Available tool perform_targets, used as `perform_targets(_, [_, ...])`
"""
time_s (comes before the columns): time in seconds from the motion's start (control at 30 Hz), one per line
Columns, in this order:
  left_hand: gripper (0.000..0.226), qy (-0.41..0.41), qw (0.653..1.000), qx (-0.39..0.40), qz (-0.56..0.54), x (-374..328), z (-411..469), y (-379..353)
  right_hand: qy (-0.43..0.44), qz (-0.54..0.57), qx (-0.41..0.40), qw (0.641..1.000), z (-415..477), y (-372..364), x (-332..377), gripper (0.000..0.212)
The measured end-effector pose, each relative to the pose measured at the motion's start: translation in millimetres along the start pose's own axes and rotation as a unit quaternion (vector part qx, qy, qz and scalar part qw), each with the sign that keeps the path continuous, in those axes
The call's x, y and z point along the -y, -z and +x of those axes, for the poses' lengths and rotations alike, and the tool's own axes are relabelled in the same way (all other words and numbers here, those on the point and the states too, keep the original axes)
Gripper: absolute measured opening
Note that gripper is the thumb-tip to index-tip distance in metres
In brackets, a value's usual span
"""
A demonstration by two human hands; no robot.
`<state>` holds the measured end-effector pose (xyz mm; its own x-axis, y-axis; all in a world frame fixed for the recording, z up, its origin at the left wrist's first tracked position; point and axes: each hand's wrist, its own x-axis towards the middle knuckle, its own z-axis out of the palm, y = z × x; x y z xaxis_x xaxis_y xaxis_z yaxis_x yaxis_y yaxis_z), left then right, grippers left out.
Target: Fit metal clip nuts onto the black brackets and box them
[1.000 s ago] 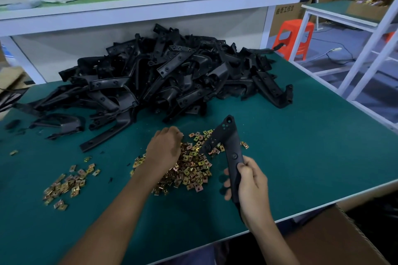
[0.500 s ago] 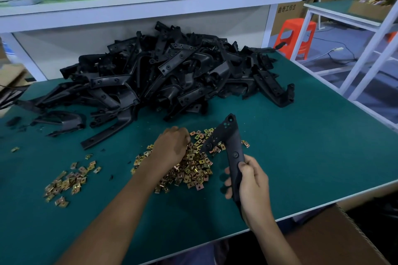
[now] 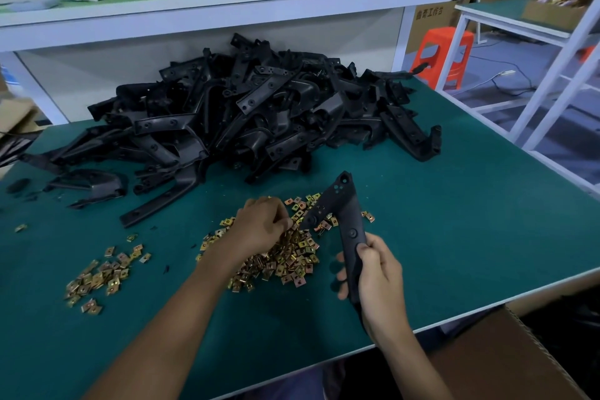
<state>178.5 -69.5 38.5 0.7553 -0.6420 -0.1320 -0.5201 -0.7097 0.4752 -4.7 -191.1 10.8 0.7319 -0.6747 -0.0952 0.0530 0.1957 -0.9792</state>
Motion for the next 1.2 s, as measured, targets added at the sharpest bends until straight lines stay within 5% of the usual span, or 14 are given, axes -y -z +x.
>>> perform_targets(0.5, [0.009, 0.030, 0.965, -0.053, -0.255, 0, -10, 3, 0.004, -0.010, 0.000, 1.000, 1, 3, -3, 0.026])
perform_targets(0.6, [0.007, 0.056, 0.922, -0.093, -0.371, -1, -17, 9, 0.005, -0.015, 0.001, 1.000, 1, 3, -4, 0.027])
perform_targets(0.73, [0.019, 0.080, 0.799, -0.082, -0.590, -16, -37, 20, 0.004, -0.018, 0.007, 1.000, 0, 2, -4, 0.027])
perform_targets(0.8, [0.030, 0.058, 0.766, -0.063, -0.637, -24, -50, 23, 0.001, -0.022, 0.015, 1.000, 0, 2, -4, 0.027])
perform_targets(0.87, [0.027, 0.037, 0.767, -0.058, -0.638, -29, -61, 25, 0.000, -0.027, 0.028, 0.999, 0, 3, -4, 0.026])
perform_targets(1.03, [0.011, 0.010, 0.841, -0.071, -0.537, -31, -75, 23, -0.005, -0.039, 0.056, 0.998, -2, 4, -4, 0.027])
perform_targets(1.2, [0.019, 0.001, 0.850, -0.067, -0.522, -29, -80, 22, -0.004, -0.038, 0.067, 0.997, -3, 2, -3, 0.027])
